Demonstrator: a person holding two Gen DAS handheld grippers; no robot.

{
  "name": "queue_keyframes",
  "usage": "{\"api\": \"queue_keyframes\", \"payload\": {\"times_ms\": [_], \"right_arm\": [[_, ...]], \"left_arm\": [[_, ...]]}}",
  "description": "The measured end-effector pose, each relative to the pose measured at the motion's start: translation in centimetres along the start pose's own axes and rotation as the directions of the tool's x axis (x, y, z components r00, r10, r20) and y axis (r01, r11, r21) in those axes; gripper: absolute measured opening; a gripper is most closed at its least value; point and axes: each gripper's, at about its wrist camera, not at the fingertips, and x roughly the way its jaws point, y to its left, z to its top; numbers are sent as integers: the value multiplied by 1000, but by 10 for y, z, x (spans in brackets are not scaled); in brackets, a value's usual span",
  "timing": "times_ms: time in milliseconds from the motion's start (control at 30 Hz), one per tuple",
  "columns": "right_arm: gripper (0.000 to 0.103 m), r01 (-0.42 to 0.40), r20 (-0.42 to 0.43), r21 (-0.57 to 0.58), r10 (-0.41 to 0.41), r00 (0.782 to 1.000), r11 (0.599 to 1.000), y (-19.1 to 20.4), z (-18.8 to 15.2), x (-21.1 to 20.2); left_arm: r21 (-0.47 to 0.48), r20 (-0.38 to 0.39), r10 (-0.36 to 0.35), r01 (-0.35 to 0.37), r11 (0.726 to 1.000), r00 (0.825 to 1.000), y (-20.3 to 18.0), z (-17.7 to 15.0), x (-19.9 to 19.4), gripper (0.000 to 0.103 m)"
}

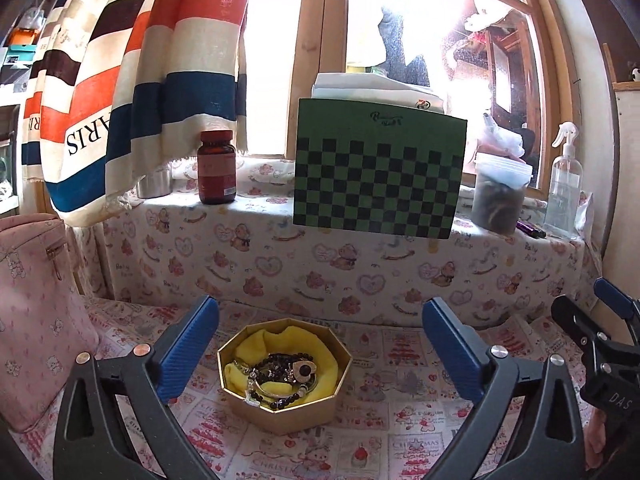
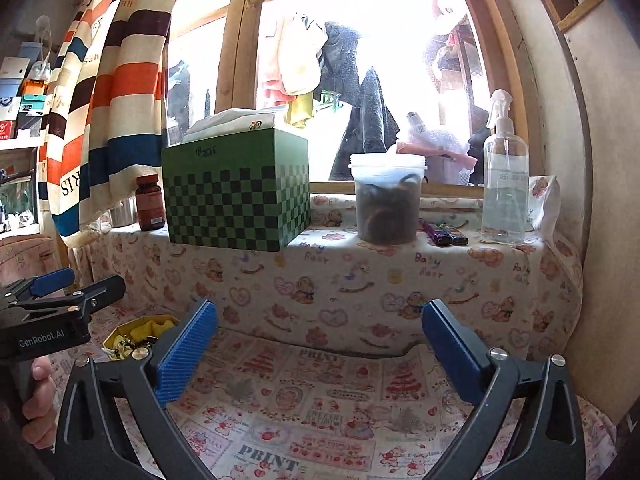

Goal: Organize jewelry

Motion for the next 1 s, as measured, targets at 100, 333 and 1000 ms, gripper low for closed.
{"api": "queue_keyframes", "payload": {"times_ms": [100,333,1000], "right_arm": [[103,-12,-13,-5,12,1000,1000,-3,-7,5],[103,21,-21,-53,-22,1000,998,-2,-19,6],[103,80,-49,-41,-82,995,996,-6,-22,12]], "left_arm": [[7,-3,-3,3,1000,1000,-2,-5,4,102],[-4,-14,-14,14,1000,1000,-4,-17,13,102],[66,77,30,-35,997,997,-19,-27,0,103]]}}
